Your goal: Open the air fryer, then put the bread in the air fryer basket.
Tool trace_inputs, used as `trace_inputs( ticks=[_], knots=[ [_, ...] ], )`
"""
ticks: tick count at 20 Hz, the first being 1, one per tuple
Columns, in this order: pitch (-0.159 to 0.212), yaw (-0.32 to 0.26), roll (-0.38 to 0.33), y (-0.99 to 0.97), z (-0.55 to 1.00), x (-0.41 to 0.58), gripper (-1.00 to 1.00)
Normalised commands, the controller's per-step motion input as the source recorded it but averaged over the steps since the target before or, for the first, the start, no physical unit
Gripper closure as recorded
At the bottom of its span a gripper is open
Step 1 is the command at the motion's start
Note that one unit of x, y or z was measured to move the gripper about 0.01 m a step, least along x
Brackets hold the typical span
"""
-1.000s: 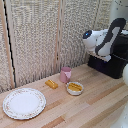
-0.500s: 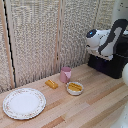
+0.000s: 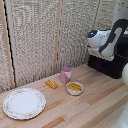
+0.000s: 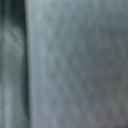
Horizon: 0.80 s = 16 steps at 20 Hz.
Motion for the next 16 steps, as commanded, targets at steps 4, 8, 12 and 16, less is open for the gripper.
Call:
trace_inputs(
  ticks=[4,8,12,16],
  knots=[
    [0.201,-0.103,0.304,0.37,0.0,0.098,1.0],
    [0.159,-0.115,0.314,0.38,0.02,0.083,1.0],
    [-0.008,-0.086,0.113,0.74,-0.11,-0.111,1.0],
    [-0.041,-0.02,0.0,0.97,-0.04,-0.112,1.0]
  ],
)
